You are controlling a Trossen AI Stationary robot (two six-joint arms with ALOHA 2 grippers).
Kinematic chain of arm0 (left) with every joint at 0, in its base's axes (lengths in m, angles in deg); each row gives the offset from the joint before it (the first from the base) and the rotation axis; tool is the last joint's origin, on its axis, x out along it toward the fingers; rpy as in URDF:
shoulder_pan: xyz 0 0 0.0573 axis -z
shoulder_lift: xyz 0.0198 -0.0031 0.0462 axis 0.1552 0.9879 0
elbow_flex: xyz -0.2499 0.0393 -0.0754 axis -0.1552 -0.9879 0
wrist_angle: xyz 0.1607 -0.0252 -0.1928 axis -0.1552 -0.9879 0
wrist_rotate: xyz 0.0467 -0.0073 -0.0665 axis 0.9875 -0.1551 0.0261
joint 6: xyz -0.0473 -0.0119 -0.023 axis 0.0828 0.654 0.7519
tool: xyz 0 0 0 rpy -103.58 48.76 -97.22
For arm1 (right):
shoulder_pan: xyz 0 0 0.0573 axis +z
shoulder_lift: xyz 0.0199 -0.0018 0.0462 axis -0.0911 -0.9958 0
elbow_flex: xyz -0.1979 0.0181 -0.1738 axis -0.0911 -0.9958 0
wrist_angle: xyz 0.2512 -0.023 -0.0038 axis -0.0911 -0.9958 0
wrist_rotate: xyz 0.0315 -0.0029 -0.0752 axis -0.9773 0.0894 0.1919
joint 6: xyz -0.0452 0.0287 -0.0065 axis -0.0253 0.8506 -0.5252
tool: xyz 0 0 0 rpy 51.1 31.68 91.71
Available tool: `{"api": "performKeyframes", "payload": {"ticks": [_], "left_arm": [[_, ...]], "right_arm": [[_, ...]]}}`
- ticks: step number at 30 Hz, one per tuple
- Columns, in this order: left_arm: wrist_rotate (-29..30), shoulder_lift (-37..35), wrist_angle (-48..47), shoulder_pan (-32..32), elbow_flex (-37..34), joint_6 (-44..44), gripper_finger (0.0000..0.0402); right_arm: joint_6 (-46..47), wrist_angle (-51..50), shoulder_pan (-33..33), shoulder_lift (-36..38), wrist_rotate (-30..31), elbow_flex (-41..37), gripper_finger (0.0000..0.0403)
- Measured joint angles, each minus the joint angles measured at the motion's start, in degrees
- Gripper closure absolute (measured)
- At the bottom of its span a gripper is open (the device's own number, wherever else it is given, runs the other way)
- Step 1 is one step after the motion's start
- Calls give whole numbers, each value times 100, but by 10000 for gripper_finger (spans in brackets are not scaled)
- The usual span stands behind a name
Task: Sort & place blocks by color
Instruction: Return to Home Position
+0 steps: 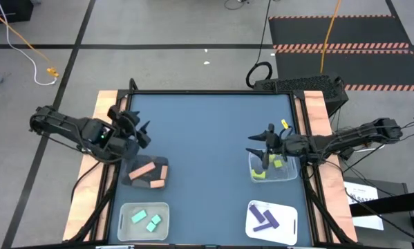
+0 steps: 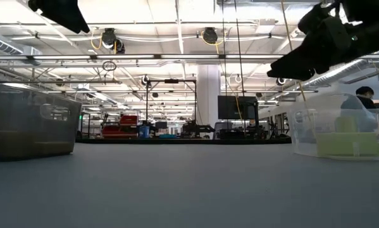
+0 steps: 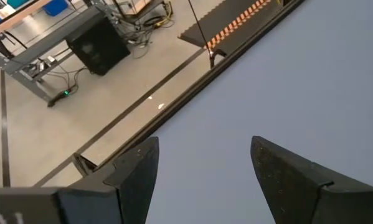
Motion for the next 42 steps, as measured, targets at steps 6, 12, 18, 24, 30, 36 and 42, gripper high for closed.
{"api": "performKeyframes", "payload": {"ticks": [6,12,18,24,30,36,42], "left_arm": [[0,-158,17,-57,0,-137,146],[-2,-122,25,-57,0,-134,146],[-2,-125,25,-53,0,-110,146],[-4,-123,33,-53,0,-104,146],[-3,-91,43,-53,0,-1,146],[-2,-60,920,-31,-593,-117,146],[-5,-64,2836,-58,-1911,-480,146]], "right_arm": [[-205,96,-1,652,-18,-448,174],[-446,90,-1,1146,-20,-837,174],[-601,95,-1,1436,-22,-1019,174],[-601,134,0,1568,-20,-1290,174],[-587,185,2,1643,-18,-1357,174],[-582,184,2,1641,-16,-1368,174],[-536,181,2,1639,-11,-1373,174]]}}
